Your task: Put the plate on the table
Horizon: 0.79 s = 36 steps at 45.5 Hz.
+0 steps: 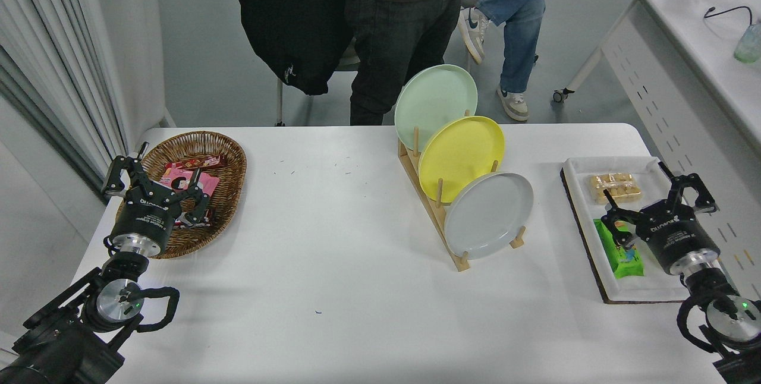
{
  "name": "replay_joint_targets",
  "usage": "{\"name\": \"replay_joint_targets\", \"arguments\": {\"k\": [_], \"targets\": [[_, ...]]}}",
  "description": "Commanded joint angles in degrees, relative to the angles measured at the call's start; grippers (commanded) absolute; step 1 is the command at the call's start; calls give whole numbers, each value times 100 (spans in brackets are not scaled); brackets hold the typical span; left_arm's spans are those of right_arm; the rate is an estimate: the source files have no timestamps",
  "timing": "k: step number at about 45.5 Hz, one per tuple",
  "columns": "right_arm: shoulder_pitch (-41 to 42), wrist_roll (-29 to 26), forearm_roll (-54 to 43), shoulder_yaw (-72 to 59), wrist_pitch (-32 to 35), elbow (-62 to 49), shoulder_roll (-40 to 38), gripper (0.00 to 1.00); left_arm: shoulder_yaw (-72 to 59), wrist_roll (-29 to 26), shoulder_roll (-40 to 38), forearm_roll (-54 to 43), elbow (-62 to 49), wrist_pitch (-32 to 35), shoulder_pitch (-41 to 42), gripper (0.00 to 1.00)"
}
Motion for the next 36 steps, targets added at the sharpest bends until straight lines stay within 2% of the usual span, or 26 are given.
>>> {"name": "replay_joint_targets", "arguments": {"k": [1, 27, 36], "targets": [[114, 0, -1, -1, 0, -77, 179, 99, 2, 4, 0, 4, 0, 0, 0, 98], [386, 0, -1, -1, -35, -314, 250, 99, 2, 4, 0, -5, 0, 0, 0, 98], [474, 0, 8, 17, -70, -797, 232, 99, 2, 4, 0, 4, 0, 0, 0, 98]]}}
